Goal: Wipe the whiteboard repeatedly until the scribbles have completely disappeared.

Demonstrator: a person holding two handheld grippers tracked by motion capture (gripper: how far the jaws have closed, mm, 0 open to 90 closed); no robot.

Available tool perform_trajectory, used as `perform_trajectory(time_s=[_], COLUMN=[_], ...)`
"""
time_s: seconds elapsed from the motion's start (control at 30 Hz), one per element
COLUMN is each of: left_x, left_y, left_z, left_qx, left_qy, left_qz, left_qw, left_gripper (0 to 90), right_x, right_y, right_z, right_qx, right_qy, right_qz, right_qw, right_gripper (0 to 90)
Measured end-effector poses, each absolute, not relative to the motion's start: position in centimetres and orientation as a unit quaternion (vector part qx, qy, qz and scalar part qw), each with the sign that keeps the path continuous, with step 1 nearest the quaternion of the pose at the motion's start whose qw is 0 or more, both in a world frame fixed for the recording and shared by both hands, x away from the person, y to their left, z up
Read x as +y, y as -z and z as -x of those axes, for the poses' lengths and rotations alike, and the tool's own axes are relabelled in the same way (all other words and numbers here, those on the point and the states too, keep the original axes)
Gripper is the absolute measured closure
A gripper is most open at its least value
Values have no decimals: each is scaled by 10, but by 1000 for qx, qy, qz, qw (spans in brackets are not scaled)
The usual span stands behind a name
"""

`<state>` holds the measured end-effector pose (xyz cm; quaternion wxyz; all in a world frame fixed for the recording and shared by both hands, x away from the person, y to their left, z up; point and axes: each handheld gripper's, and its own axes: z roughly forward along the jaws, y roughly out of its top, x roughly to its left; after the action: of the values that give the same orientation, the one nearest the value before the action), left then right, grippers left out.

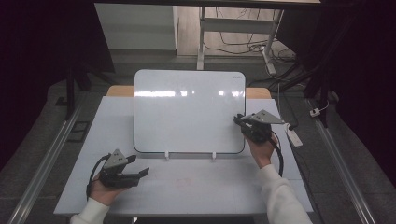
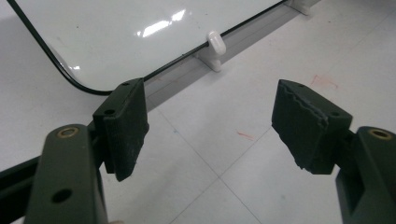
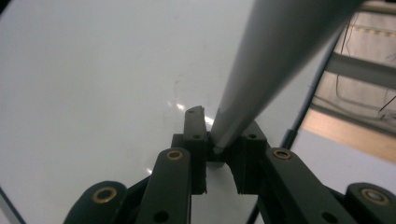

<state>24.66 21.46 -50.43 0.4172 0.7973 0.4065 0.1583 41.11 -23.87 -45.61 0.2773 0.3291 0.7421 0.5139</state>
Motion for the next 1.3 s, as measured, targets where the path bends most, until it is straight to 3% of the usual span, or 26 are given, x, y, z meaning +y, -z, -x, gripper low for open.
perform_trajectory(time_s=[0.13, 0.3, 0.43, 0.6, 0.73, 0.9, 1.0, 1.13, 1.3], left_x=[216, 214, 215, 214, 217, 215, 216, 217, 216], left_y=[506, 504, 506, 505, 506, 505, 505, 506, 505], left_z=[-249, -247, -249, -248, -250, -247, -249, -249, -248], left_qx=[411, 406, 410, 406, 411, 407, 409, 409, 408], left_qy=[-156, -158, -156, -157, -155, -158, -158, -157, -159], left_qz=[-796, -797, -797, -798, -796, -797, -797, -797, -797], left_qw=[416, 417, 416, 416, 416, 417, 417, 416, 416], left_gripper=[277, 278, 278, 277, 278, 278, 278, 278, 278], right_x=[-219, -233, -212, -227, -204, -229, -224, -204, -226], right_y=[465, 457, 460, 448, 456, 443, 440, 452, 443], right_z=[-397, -411, -402, -422, -409, -428, -429, -417, -429], right_qx=[786, 745, 789, 734, 779, 728, 726, 769, 731], right_qy=[-479, -512, -476, -521, -488, -519, -519, -505, -521], right_qz=[-270, -324, -261, -329, -264, -334, -334, -275, -328], right_qw=[282, 279, 288, 287, 292, 298, 305, 280, 294], right_gripper=[781, 781, 780, 781, 780, 780, 780, 780, 780])
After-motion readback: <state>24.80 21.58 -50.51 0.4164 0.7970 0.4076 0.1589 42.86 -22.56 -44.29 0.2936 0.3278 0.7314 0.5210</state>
